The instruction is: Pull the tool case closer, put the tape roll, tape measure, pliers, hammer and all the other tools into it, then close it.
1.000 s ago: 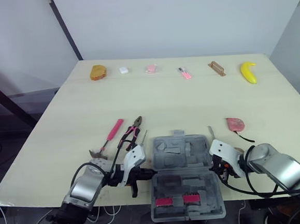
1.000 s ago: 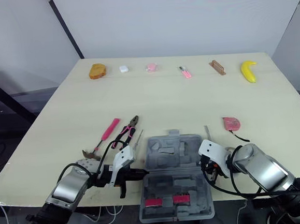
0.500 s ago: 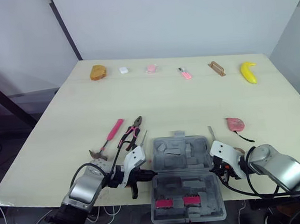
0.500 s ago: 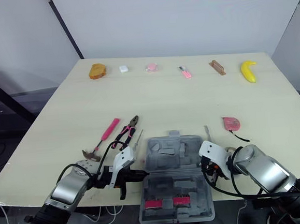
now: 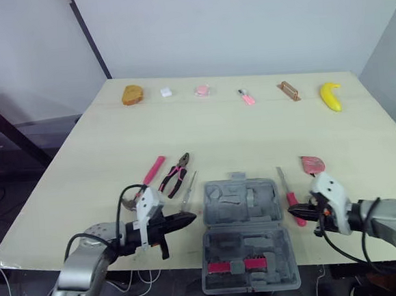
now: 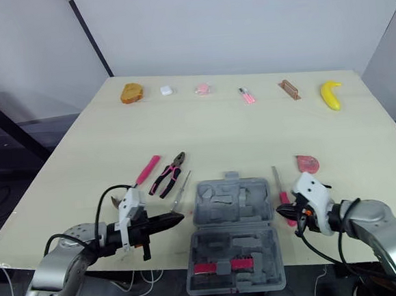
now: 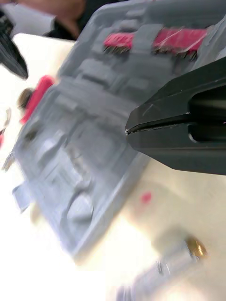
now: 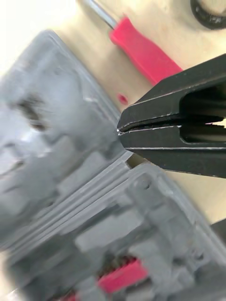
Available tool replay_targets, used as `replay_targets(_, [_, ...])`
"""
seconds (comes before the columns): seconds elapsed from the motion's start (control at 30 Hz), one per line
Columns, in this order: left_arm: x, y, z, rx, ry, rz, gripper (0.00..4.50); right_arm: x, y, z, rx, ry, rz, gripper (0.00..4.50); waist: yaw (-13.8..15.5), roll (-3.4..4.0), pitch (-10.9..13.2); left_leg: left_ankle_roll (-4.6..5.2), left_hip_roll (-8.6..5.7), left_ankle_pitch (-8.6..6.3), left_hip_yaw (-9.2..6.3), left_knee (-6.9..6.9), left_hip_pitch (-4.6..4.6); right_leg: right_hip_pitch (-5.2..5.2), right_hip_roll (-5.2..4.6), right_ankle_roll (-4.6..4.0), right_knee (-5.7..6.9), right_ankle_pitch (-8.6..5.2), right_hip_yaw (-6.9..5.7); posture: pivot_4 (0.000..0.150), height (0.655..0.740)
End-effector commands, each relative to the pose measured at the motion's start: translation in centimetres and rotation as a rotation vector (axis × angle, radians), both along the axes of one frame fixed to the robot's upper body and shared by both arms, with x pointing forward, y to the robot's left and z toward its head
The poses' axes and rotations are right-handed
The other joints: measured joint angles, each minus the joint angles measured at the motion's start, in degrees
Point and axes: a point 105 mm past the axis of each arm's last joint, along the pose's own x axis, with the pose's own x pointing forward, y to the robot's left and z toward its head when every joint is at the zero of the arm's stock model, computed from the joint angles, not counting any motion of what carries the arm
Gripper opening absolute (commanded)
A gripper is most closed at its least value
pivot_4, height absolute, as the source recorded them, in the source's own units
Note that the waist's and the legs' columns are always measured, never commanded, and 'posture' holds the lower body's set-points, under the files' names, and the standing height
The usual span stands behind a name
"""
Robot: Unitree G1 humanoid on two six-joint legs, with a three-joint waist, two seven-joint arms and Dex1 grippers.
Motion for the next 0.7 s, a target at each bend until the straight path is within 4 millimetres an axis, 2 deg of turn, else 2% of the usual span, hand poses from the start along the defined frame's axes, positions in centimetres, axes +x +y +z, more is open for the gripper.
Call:
replay_targets(0.03, [0.6,1.1,2.3,-0.089,-0.102,0.121,0.00,-0.3,-0.3,3.2,0.173,-0.204,-0.045,0.03,0.00,0.00,0.00,0.00,0.00,0.00,-0.07,0.00,0.01,0.02,0.01,0.00,0.01,0.00,-0.02,0.150,0.7400])
replay_targets(0.13, [0.4,2.6,2.7,-0.139,-0.116,0.230,0.00,-0.4,-1.6,3.8,0.234,-0.285,-0.115,0.03,-0.11,0.00,0.00,0.00,0.00,0.00,-0.29,-0.01,0.05,0.10,0.01,0.00,-0.01,0.00,-0.07,0.150,0.7400])
replay_targets(0.23, [-0.5,5.1,2.2,-0.183,-0.104,0.358,0.80,-1.4,-3.0,3.9,0.270,-0.334,-0.149,0.84,-0.44,0.00,0.00,0.00,0.00,0.00,-0.31,-0.01,0.18,0.22,0.00,0.00,-0.01,0.00,-0.06,0.150,0.7400])
replay_targets(0.27, [-0.9,5.9,1.9,-0.183,-0.097,0.395,1.39,-2.0,-3.4,3.7,0.267,-0.336,-0.143,1.45,-0.46,0.01,0.00,0.00,0.00,-0.01,-0.36,-0.02,0.23,0.28,0.00,-0.01,-0.03,-0.01,-0.10,0.150,0.7400])
replay_targets(0.33, [-1.9,7.5,1.2,-0.170,-0.076,0.460,2.02,-3.2,-5.4,2.9,0.239,-0.322,-0.184,2.07,-0.39,0.00,0.00,0.00,0.00,-0.01,-0.38,-0.06,0.27,0.36,-0.01,-0.02,-0.08,-0.02,-0.18,0.150,0.7400])
replay_targets(0.37, [-2.2,8.2,0.9,-0.162,-0.070,0.492,2.37,-3.9,-6.5,2.5,0.225,-0.310,-0.212,2.59,-0.26,0.00,0.00,0.00,0.00,-0.01,-0.38,-0.06,0.27,0.38,-0.01,-0.02,-0.09,-0.02,-0.19,0.150,0.7400])
replay_targets(0.4, [-2.5,8.7,0.8,-0.158,-0.067,0.512,2.96,-4.3,-7.2,2.2,0.216,-0.303,-0.229,3.09,-0.18,0.00,0.00,0.00,-0.02,-0.01,-0.37,-0.06,0.35,0.49,-0.05,-0.02,-0.11,-0.02,-0.24,0.150,0.7400])
replay_targets(0.43, [-2.8,9.4,0.6,-0.152,-0.062,0.532,3.22,-4.8,-8.0,2.1,0.208,-0.308,-0.250,3.41,-0.11,0.00,0.00,0.00,-0.02,-0.02,-0.36,-0.06,0.40,0.54,-0.08,-0.03,-0.13,-0.03,-0.25,0.150,0.7400])
replay_targets(0.5, [-3.7,11.1,0.0,-0.127,-0.043,0.589,4.16,-6.1,-10.5,1.6,0.184,-0.276,-0.314,4.34,-0.15,0.00,0.00,0.08,-0.02,-0.09,-0.35,-0.13,0.73,0.80,-0.11,-0.23,-0.17,-0.15,-0.21,0.150,0.7400])
replay_targets(0.53, [-4.2,11.8,-0.3,-0.114,-0.031,0.607,4.34,-6.8,-11.6,1.3,0.175,-0.255,-0.343,4.43,-0.20,0.00,0.00,0.08,-0.02,-0.10,-0.29,-0.20,0.88,0.90,-0.12,-0.26,-0.20,-0.18,-0.14,0.150,0.7400])
replay_targets(0.63, [-5.2,13.0,-1.1,-0.085,-0.004,0.630,4.34,-8.1,-14.1,0.6,0.146,-0.213,-0.406,4.43,-0.40,-0.04,-0.05,0.08,-0.01,-0.10,-0.23,-0.39,1.00,0.90,-0.16,-0.43,-0.27,-0.28,-0.10,0.150,0.7400])
replay_targets(0.7, [-5.2,13.6,-1.7,-0.053,-0.002,0.653,4.34,-8.3,-14.7,0.5,0.143,-0.200,-0.415,4.43,-0.53,-0.05,-0.07,0.08,0.00,-0.09,-0.23,-0.51,1.04,0.88,-0.18,-0.45,-0.34,-0.29,-0.10,0.150,0.7400])
